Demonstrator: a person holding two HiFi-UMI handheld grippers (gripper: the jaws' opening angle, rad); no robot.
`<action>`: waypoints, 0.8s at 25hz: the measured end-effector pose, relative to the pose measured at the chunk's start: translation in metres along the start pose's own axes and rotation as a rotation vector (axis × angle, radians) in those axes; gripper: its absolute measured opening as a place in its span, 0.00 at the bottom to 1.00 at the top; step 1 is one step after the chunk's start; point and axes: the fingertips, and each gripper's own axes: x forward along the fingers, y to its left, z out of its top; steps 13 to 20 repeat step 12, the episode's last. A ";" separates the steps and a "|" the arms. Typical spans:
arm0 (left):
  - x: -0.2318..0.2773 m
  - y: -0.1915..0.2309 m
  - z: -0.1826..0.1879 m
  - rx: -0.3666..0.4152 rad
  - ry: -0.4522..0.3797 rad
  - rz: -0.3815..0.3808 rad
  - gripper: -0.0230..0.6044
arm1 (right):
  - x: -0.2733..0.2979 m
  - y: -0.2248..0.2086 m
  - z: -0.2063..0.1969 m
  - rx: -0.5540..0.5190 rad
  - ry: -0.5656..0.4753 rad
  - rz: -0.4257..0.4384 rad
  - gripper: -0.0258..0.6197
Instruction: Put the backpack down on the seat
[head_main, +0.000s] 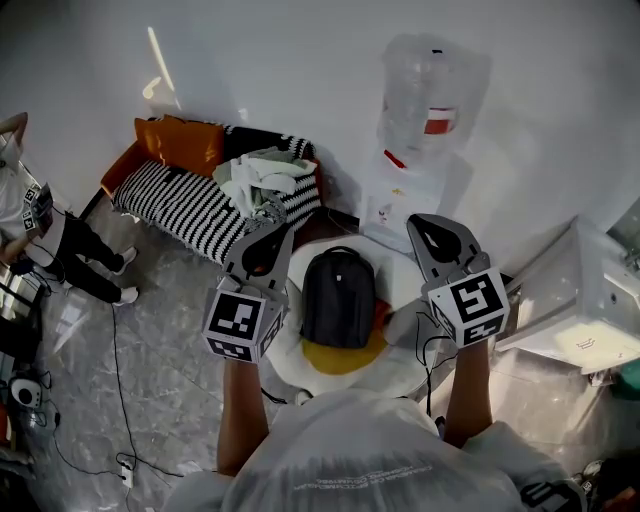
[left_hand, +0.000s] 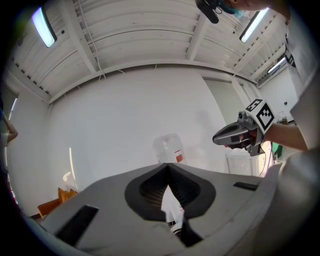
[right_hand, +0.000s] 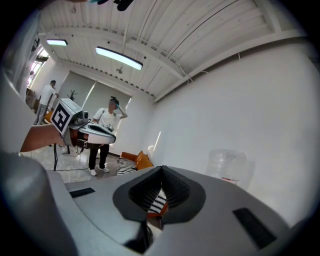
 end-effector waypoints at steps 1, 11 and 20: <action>0.001 0.000 -0.002 -0.003 0.006 0.001 0.03 | 0.001 0.000 0.000 -0.001 0.001 0.000 0.05; 0.002 -0.005 -0.011 0.044 0.049 -0.011 0.03 | 0.003 0.005 0.000 -0.015 0.008 0.014 0.05; 0.003 -0.006 -0.012 0.049 0.053 -0.012 0.03 | 0.003 0.006 0.000 -0.018 0.009 0.016 0.05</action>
